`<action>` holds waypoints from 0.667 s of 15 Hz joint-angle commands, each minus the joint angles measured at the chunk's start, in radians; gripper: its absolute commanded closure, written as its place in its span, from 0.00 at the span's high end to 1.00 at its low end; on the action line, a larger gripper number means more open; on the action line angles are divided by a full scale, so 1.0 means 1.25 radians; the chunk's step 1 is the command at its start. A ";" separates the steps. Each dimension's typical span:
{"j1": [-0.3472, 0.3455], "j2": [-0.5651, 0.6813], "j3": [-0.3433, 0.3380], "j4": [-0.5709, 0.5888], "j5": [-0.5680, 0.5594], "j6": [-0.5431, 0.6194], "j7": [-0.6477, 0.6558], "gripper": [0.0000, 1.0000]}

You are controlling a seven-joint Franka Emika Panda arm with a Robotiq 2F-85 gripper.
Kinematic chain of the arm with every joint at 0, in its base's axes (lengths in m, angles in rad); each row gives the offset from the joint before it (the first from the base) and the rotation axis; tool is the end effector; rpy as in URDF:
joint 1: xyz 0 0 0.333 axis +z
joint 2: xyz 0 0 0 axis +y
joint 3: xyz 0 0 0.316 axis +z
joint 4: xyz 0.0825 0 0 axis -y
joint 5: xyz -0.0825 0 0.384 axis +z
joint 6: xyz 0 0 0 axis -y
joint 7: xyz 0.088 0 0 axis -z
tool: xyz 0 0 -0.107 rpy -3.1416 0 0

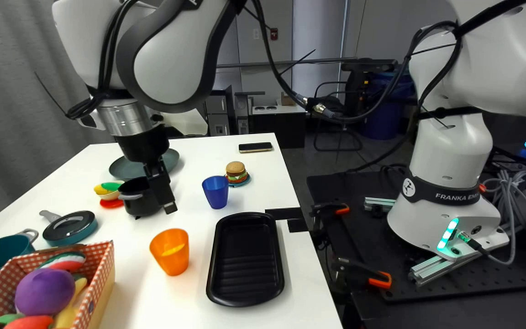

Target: Pour the contents of the orange cup onto the oven tray

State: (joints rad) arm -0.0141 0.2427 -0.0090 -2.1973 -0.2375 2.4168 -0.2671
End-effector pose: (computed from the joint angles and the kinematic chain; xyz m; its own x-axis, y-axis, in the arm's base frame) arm 0.5523 -0.0139 0.2709 0.9109 0.4056 -0.0765 0.4125 -0.9003 0.1387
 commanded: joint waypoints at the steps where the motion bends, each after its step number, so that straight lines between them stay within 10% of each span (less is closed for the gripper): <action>1: 0.003 0.062 -0.009 0.062 -0.023 -0.001 0.021 1.00; 10: 0.044 0.155 -0.005 0.124 -0.030 0.004 0.104 1.00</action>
State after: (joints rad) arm 0.0233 0.3971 -0.0093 -2.0840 -0.2549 2.4168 -0.1834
